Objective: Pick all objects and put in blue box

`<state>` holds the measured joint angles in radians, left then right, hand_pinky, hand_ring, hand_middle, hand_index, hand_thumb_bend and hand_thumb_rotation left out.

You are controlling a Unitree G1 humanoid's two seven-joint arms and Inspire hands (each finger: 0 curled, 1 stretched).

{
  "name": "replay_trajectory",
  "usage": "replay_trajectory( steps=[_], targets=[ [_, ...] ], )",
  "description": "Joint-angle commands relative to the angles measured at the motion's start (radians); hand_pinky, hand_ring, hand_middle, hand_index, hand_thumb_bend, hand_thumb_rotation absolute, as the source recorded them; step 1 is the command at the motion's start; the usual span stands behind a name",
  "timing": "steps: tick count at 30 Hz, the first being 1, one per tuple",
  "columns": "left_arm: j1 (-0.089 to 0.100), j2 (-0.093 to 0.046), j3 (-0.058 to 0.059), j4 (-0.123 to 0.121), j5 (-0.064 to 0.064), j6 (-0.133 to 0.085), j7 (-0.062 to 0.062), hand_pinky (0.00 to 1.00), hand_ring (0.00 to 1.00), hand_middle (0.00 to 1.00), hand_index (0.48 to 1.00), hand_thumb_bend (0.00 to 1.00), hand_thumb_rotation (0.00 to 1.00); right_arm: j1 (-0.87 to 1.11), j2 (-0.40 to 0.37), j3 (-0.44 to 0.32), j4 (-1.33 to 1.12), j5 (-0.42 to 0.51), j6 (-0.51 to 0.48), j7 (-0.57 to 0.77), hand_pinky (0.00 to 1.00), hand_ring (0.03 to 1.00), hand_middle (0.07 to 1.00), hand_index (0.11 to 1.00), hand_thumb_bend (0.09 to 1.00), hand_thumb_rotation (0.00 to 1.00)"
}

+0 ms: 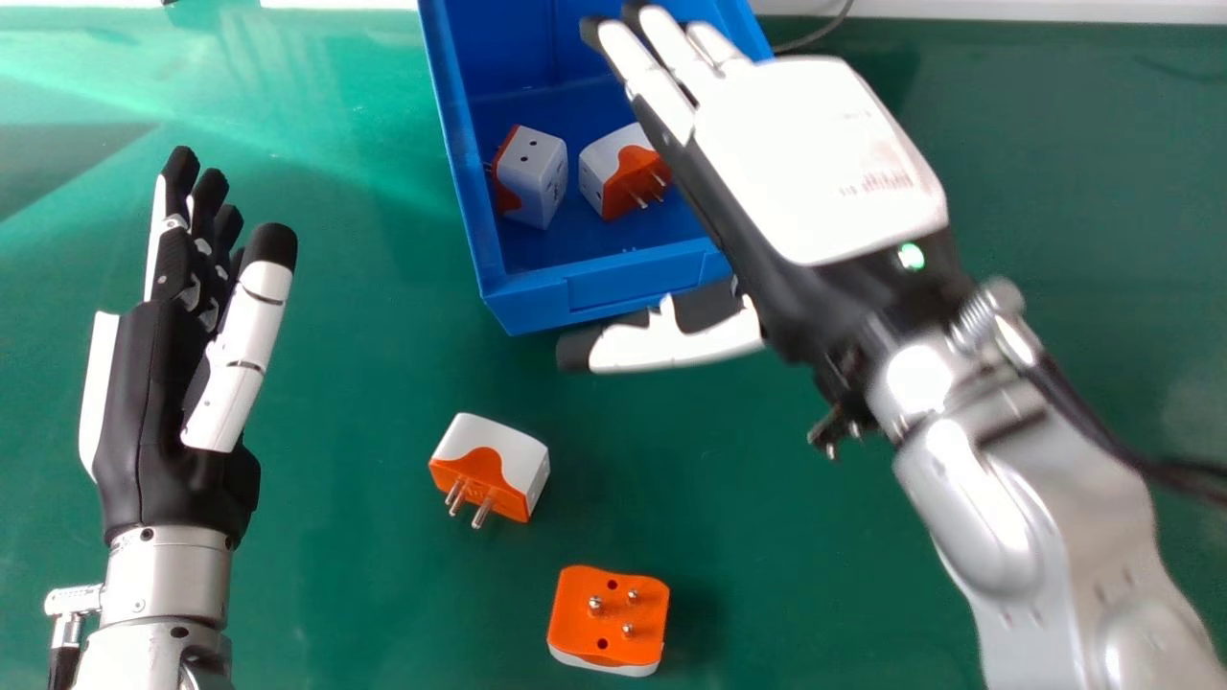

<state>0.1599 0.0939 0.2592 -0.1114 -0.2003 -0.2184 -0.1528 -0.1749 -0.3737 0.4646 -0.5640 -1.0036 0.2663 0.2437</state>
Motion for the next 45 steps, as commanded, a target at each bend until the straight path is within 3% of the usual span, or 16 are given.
replay_trajectory(
  steps=[1, 7, 10, 13, 18, 22, 24, 29, 38, 44, 45],
  targets=[
    [0.003, 0.006, 0.002, -0.002, -0.009, -0.031, -0.009, 0.99, 0.99, 0.99, 0.987, 0.58, 0.61, 0.074, 0.007, -0.039, -0.055, 0.040, -0.066, -0.074, 0.77, 0.927, 0.971, 0.949, 0.708, 0.58],
    [0.011, 0.001, 0.001, -0.005, -0.009, -0.029, -0.005, 0.98, 0.99, 0.99, 0.985, 0.61, 0.60, 0.264, 0.016, -0.088, -0.075, 0.134, -0.214, -0.189, 0.69, 0.857, 0.910, 0.893, 0.666, 0.54],
    [0.017, 0.002, 0.000, -0.003, -0.011, -0.030, -0.009, 0.97, 0.99, 0.99, 0.985, 0.61, 0.60, 0.324, 0.017, -0.101, -0.060, 0.165, -0.278, -0.225, 0.68, 0.849, 0.901, 0.887, 0.657, 0.55],
    [0.024, -0.007, -0.004, -0.007, -0.002, -0.025, 0.004, 0.97, 0.99, 0.99, 0.991, 0.62, 0.60, 0.371, 0.021, -0.110, -0.033, 0.193, -0.342, -0.262, 0.67, 0.837, 0.889, 0.881, 0.643, 0.57],
    [0.034, -0.011, -0.011, 0.007, 0.015, -0.057, 0.007, 0.97, 0.99, 0.99, 0.992, 0.64, 0.61, 0.426, 0.030, -0.123, 0.020, 0.220, -0.427, -0.319, 0.67, 0.826, 0.877, 0.872, 0.636, 0.59],
    [0.045, -0.009, -0.013, 0.018, 0.003, -0.077, -0.008, 0.96, 0.99, 1.00, 0.995, 0.66, 0.61, 0.454, 0.054, -0.131, 0.066, 0.290, -0.482, -0.343, 0.66, 0.818, 0.871, 0.864, 0.637, 0.59],
    [0.051, -0.006, -0.016, 0.018, 0.006, -0.082, -0.010, 0.96, 0.98, 1.00, 0.996, 0.66, 0.61, 0.463, 0.067, -0.135, 0.092, 0.329, -0.507, -0.352, 0.66, 0.815, 0.868, 0.861, 0.640, 0.59],
    [0.064, 0.001, -0.018, 0.005, 0.013, -0.083, -0.008, 0.96, 0.98, 1.00, 0.998, 0.65, 0.62, 0.483, 0.089, -0.138, 0.142, 0.388, -0.552, -0.354, 0.63, 0.791, 0.846, 0.839, 0.659, 0.54],
    [0.074, 0.001, -0.014, -0.005, -0.003, -0.075, -0.011, 0.95, 0.97, 0.99, 0.993, 0.66, 0.62, 0.526, 0.094, -0.144, 0.203, 0.402, -0.601, -0.344, 0.58, 0.743, 0.807, 0.809, 0.688, 0.48],
    [0.082, 0.004, -0.014, -0.021, 0.005, -0.064, -0.004, 0.95, 0.97, 0.99, 0.993, 0.66, 0.61, 0.548, 0.071, -0.141, 0.193, 0.409, -0.570, -0.261, 0.60, 0.764, 0.823, 0.826, 0.673, 0.51],
    [0.082, 0.004, -0.014, -0.021, 0.006, -0.063, -0.004, 0.95, 0.97, 0.99, 0.992, 0.66, 0.61, 0.550, 0.071, -0.141, 0.194, 0.415, -0.567, -0.251, 0.64, 0.795, 0.851, 0.855, 0.638, 0.58]
  ],
)
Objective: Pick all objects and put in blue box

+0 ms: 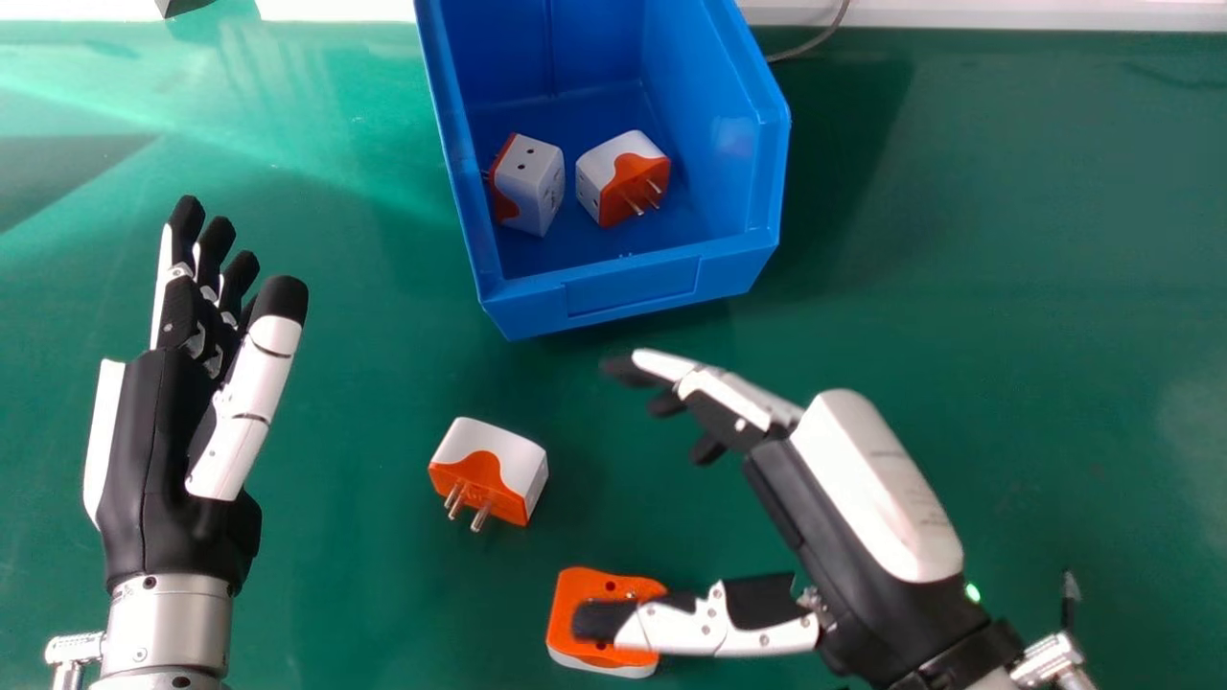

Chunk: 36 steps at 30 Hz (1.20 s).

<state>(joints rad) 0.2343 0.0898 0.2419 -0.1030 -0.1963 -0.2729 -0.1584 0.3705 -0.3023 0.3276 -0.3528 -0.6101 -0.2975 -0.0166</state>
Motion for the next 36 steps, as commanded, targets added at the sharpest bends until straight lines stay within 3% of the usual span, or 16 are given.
replay_trajectory(
  steps=[1, 2, 4, 5, 10, 15, 19, 26, 29, 36],
  targets=[
    [0.009, 0.008, 0.003, -0.030, 0.001, -0.008, 0.002, 0.95, 0.97, 0.99, 0.992, 0.66, 0.61, 0.006, 0.001, -0.004, -0.017, 0.027, 0.000, 0.016, 0.64, 0.795, 0.851, 0.855, 0.638, 0.58],
    [0.011, 0.008, 0.003, -0.031, 0.002, -0.009, 0.002, 0.95, 0.97, 0.99, 0.990, 0.66, 0.61, 0.009, 0.000, -0.003, -0.017, 0.033, 0.002, 0.025, 0.67, 0.827, 0.880, 0.884, 0.597, 0.65],
    [0.016, 0.007, 0.002, -0.035, -0.001, -0.010, 0.000, 0.95, 0.97, 0.99, 0.990, 0.66, 0.61, 0.016, -0.005, -0.004, -0.018, 0.051, 0.000, 0.042, 0.67, 0.827, 0.880, 0.884, 0.597, 0.65],
    [0.019, 0.006, 0.001, -0.039, -0.003, -0.008, -0.001, 0.95, 0.97, 0.99, 0.990, 0.66, 0.61, 0.018, -0.008, -0.006, -0.019, 0.058, -0.001, 0.051, 0.71, 0.856, 0.904, 0.907, 0.559, 0.72],
    [0.027, 0.005, 0.000, -0.049, -0.002, -0.003, 0.002, 0.96, 0.98, 1.00, 0.994, 0.66, 0.62, 0.030, -0.032, -0.015, -0.034, 0.074, 0.020, 0.106, 0.81, 0.927, 0.961, 0.962, 0.502, 0.81],
    [0.023, 0.006, -0.003, -0.055, 0.007, 0.004, 0.010, 0.96, 0.97, 1.00, 0.994, 0.66, 0.62, 0.023, -0.039, -0.023, -0.026, 0.051, 0.036, 0.122, 0.82, 0.931, 0.968, 0.968, 0.523, 0.77],
    [0.013, 0.009, -0.003, -0.047, 0.002, 0.004, 0.008, 0.96, 0.97, 1.00, 0.992, 0.66, 0.62, 0.005, -0.051, -0.020, -0.020, 0.007, 0.052, 0.128, 0.81, 0.921, 0.959, 0.958, 0.541, 0.73],
    [0.004, 0.010, -0.001, -0.055, 0.001, 0.019, 0.010, 0.97, 0.98, 1.00, 0.999, 0.66, 0.63, -0.013, -0.059, -0.002, -0.014, -0.089, 0.085, 0.132, 0.78, 0.899, 0.943, 0.933, 0.577, 0.66],
    [0.001, 0.010, -0.001, -0.054, -0.006, 0.020, 0.006, 0.97, 0.99, 1.00, 1.000, 0.65, 0.63, -0.018, -0.062, 0.004, -0.014, -0.114, 0.094, 0.140, 0.77, 0.888, 0.933, 0.922, 0.585, 0.63],
    [0.000, 0.010, -0.003, -0.067, 0.002, 0.028, 0.012, 0.98, 0.99, 1.00, 1.000, 0.66, 0.63, -0.027, -0.077, 0.018, -0.011, -0.163, 0.096, 0.153, 0.76, 0.875, 0.918, 0.906, 0.585, 0.61]
  ],
)
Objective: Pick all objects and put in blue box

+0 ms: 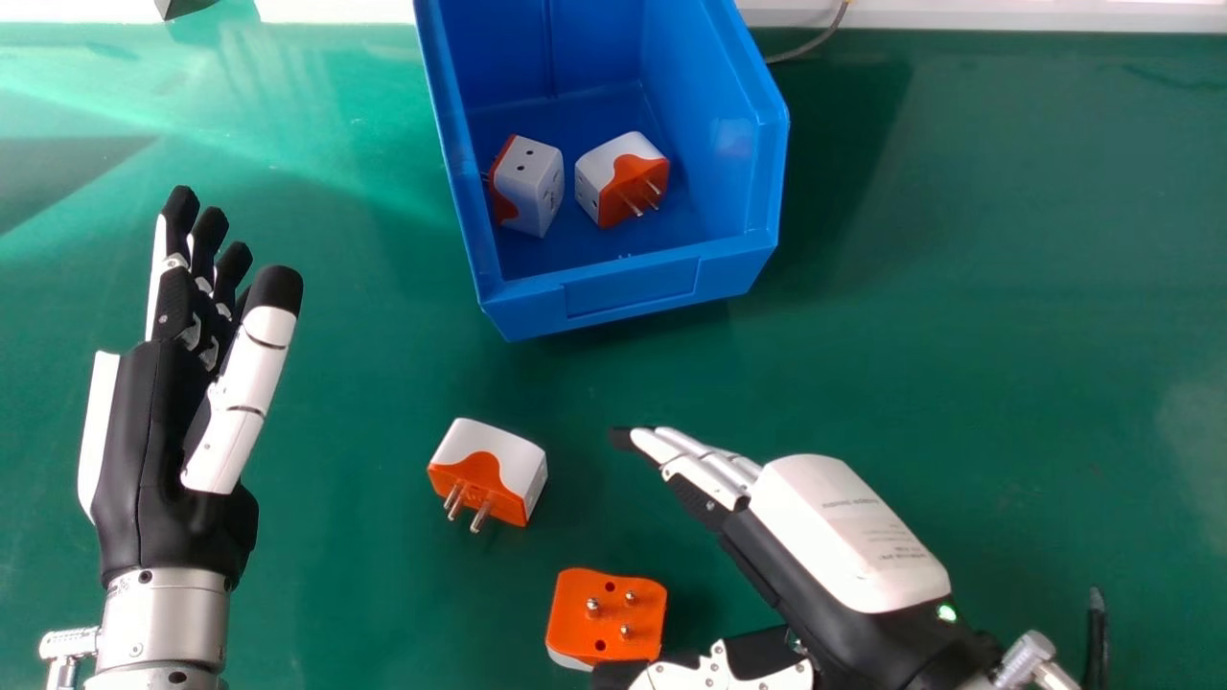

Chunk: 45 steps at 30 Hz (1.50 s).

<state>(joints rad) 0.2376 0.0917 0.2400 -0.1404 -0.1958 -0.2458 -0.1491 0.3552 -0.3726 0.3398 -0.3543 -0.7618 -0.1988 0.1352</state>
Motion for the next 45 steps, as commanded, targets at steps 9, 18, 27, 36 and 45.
replay_trajectory(
  steps=[9, 18, 27, 36, 45],
  targets=[
    [-0.008, 0.006, -0.002, -0.032, -0.006, 0.007, -0.002, 1.00, 1.00, 1.00, 1.000, 0.62, 0.63, -0.017, -0.008, 0.028, -0.017, -0.028, 0.013, 0.028, 0.73, 0.847, 0.893, 0.880, 0.579, 0.57],
    [-0.007, 0.007, -0.003, -0.031, 0.000, 0.007, -0.002, 1.00, 1.00, 1.00, 1.000, 0.60, 0.63, -0.020, 0.014, 0.042, -0.001, -0.063, 0.018, -0.011, 0.69, 0.809, 0.854, 0.844, 0.596, 0.53],
    [-0.005, 0.006, -0.006, -0.039, 0.001, 0.017, 0.000, 1.00, 1.00, 1.00, 1.000, 0.59, 0.62, -0.029, 0.031, 0.044, 0.043, -0.070, 0.001, -0.092, 0.64, 0.751, 0.793, 0.792, 0.634, 0.46],
    [-0.010, 0.009, -0.005, -0.041, 0.004, 0.024, 0.004, 1.00, 1.00, 1.00, 1.000, 0.58, 0.62, -0.036, 0.033, 0.039, 0.050, -0.054, 0.020, -0.093, 0.62, 0.725, 0.765, 0.770, 0.686, 0.38],
    [-0.019, 0.013, -0.001, -0.049, -0.005, 0.042, 0.001, 1.00, 1.00, 1.00, 1.000, 0.58, 0.63, -0.057, 0.022, 0.055, 0.071, -0.103, 0.036, -0.093, 0.61, 0.717, 0.757, 0.764, 0.690, 0.35]
  ],
)
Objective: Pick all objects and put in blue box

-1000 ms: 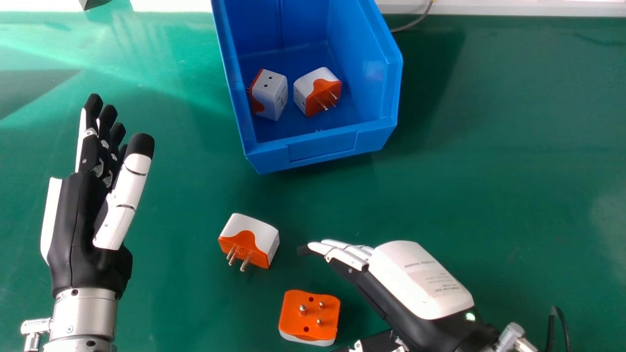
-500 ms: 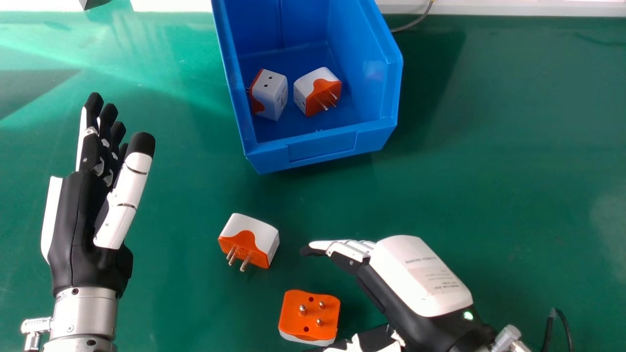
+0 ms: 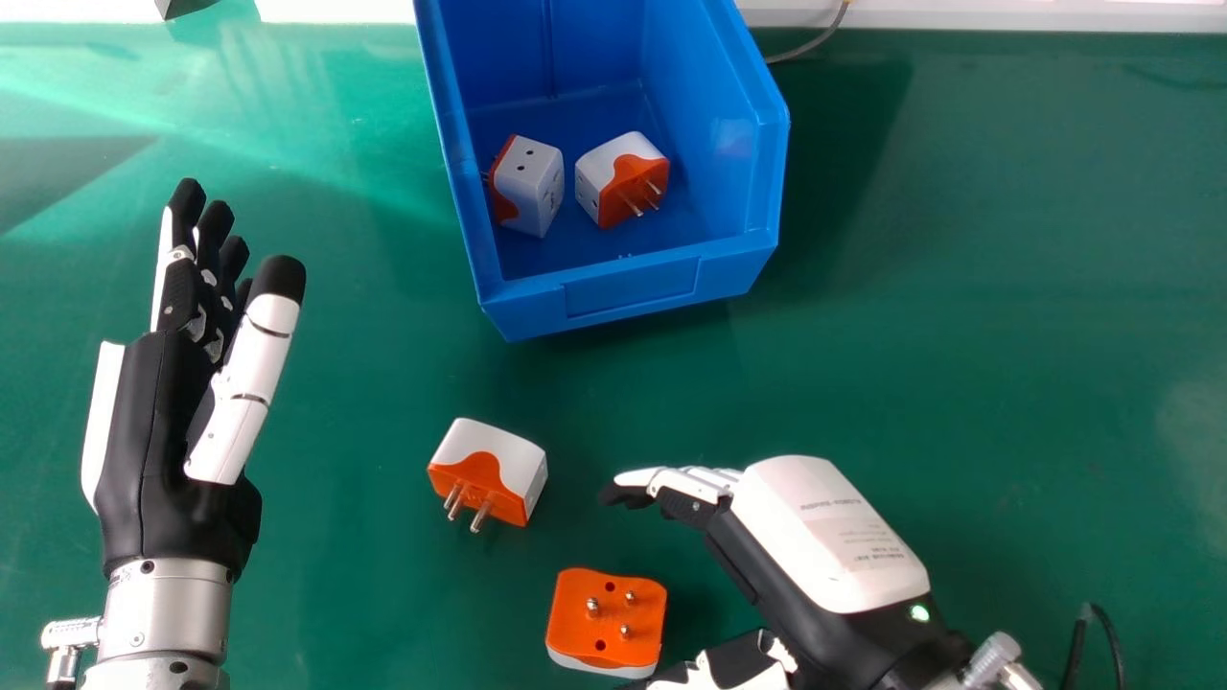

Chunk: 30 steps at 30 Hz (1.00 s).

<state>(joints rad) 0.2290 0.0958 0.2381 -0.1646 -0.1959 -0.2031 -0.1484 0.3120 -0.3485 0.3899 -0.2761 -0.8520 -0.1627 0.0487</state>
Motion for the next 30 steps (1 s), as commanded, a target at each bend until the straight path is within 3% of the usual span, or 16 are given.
replay_trajectory(
  steps=[1, 6, 10, 15, 30],
  targets=[
    [-0.012, 0.009, 0.001, -0.025, -0.008, 0.000, -0.002, 1.00, 1.00, 1.00, 1.000, 0.59, 0.64, -0.017, -0.003, 0.008, -0.007, -0.021, 0.005, -0.001, 0.61, 0.715, 0.756, 0.762, 0.690, 0.35],
    [-0.023, 0.016, 0.006, -0.013, -0.026, -0.004, -0.022, 1.00, 1.00, 1.00, 1.000, 0.61, 0.63, -0.032, -0.008, 0.029, -0.003, -0.078, 0.032, 0.008, 0.61, 0.717, 0.754, 0.758, 0.687, 0.34],
    [-0.028, 0.020, 0.009, -0.005, -0.026, -0.011, -0.034, 1.00, 1.00, 1.00, 1.000, 0.60, 0.63, -0.040, -0.001, 0.043, 0.014, -0.106, 0.054, 0.000, 0.61, 0.712, 0.745, 0.746, 0.700, 0.33],
    [-0.034, 0.014, 0.010, -0.004, -0.035, -0.005, -0.030, 1.00, 1.00, 1.00, 1.000, 0.60, 0.63, -0.064, 0.023, 0.066, 0.036, -0.156, 0.105, 0.003, 0.61, 0.712, 0.743, 0.739, 0.707, 0.33],
    [-0.039, 0.018, 0.010, 0.002, -0.033, -0.010, -0.036, 1.00, 1.00, 1.00, 1.000, 0.60, 0.63, -0.130, 0.056, 0.127, 0.079, -0.221, 0.195, 0.019, 0.60, 0.694, 0.726, 0.721, 0.702, 0.31]
  ],
)
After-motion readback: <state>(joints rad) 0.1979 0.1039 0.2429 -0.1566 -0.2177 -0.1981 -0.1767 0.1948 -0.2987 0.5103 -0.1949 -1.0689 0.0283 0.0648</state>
